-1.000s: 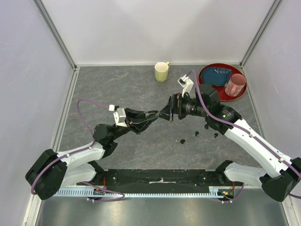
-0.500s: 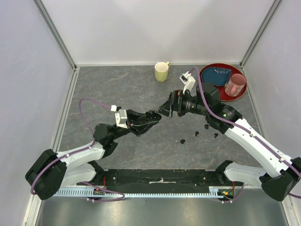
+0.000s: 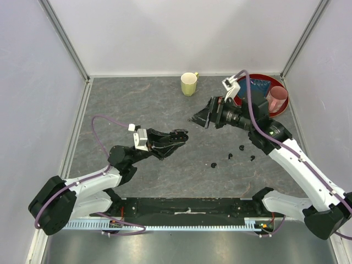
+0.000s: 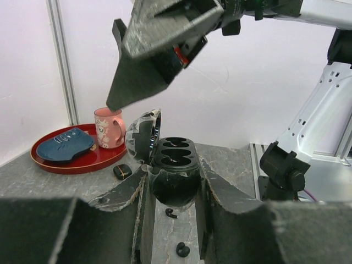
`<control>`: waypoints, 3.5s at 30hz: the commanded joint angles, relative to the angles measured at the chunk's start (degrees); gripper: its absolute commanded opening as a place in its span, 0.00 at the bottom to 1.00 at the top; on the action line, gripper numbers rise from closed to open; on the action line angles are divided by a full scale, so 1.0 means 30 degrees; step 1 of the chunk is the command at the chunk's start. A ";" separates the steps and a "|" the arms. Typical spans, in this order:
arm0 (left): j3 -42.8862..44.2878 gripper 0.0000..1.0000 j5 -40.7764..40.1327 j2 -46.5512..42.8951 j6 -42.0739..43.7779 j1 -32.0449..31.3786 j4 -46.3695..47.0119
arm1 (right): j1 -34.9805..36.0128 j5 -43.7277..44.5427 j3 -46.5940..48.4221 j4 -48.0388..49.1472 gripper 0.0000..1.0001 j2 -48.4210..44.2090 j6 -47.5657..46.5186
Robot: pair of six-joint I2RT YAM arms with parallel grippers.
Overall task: Insert the wireless bluetooth earbuds into the charging case
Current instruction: Open the charging case, then pick up the earbud from the center of the board.
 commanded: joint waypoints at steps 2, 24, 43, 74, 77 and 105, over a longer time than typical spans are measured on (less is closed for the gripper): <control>-0.0123 0.02 -0.0169 -0.0977 0.0492 -0.0085 0.0216 | -0.2237 -0.1136 0.1207 0.0740 0.98 -0.1290 -0.0494; -0.0300 0.02 0.0182 -0.2677 0.0904 -0.0114 -0.1544 | -0.7811 0.1760 -0.4446 -0.6526 0.70 -0.1815 -0.1845; -0.0739 0.02 0.0211 -0.3117 0.0816 -0.0114 -0.1779 | -1.0301 0.5661 -0.6998 -0.4418 0.55 0.1403 -0.2458; -0.0885 0.02 -0.0374 -0.3204 0.0670 -0.0114 -0.2072 | -0.8953 0.8328 -0.6207 -0.2806 0.42 0.6090 -0.3718; -0.0944 0.02 -0.0579 -0.3234 0.0728 -0.0085 -0.2072 | -0.8866 0.8299 -0.6265 -0.2631 0.42 0.6501 -0.3776; -0.1061 0.02 -0.0990 -0.2882 0.0728 -0.0114 -0.1955 | -0.8631 1.0436 -0.5826 -0.2894 0.35 0.7440 -0.3982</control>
